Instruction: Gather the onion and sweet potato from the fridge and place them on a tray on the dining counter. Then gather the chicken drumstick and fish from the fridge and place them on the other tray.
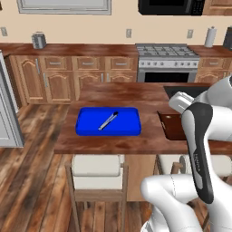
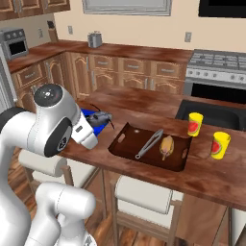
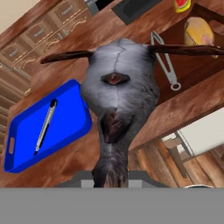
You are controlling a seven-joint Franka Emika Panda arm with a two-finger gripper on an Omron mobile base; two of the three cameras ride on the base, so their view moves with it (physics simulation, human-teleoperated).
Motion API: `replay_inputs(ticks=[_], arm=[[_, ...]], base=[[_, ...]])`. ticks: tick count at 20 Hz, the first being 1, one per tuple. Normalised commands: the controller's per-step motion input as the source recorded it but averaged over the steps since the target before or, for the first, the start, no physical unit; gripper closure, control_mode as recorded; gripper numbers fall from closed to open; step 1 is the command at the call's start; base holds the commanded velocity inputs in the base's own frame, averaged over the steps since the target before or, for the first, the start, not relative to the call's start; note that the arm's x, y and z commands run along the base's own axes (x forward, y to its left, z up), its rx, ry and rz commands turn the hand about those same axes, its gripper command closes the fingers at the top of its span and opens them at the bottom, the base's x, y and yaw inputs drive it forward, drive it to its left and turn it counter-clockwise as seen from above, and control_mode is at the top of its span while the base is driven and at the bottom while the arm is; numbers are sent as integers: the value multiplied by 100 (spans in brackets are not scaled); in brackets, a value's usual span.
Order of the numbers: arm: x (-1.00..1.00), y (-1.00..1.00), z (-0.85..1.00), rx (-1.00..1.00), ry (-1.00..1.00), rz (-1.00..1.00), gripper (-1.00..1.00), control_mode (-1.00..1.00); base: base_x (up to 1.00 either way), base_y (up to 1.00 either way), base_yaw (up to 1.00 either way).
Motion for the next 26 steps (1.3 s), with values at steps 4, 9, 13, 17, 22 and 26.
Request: replay_inputs(ticks=[4,9,13,17,22,26], arm=[[0,0,0,0,0,0,100,100],[0,0,0,0,0,0,100,100],[21,-13,-2,1,0,-8,100,-100],[32,-18,-9,0,0,-5,100,-100],[31,-22,-13,0,0,-1,100,-100],[44,-10,-39,-7,0,1,100,-100]], base=[[9,-24,-10],[14,-22,-10],[0,0,0],[0,0,0],[0,0,0],[0,0,0]])
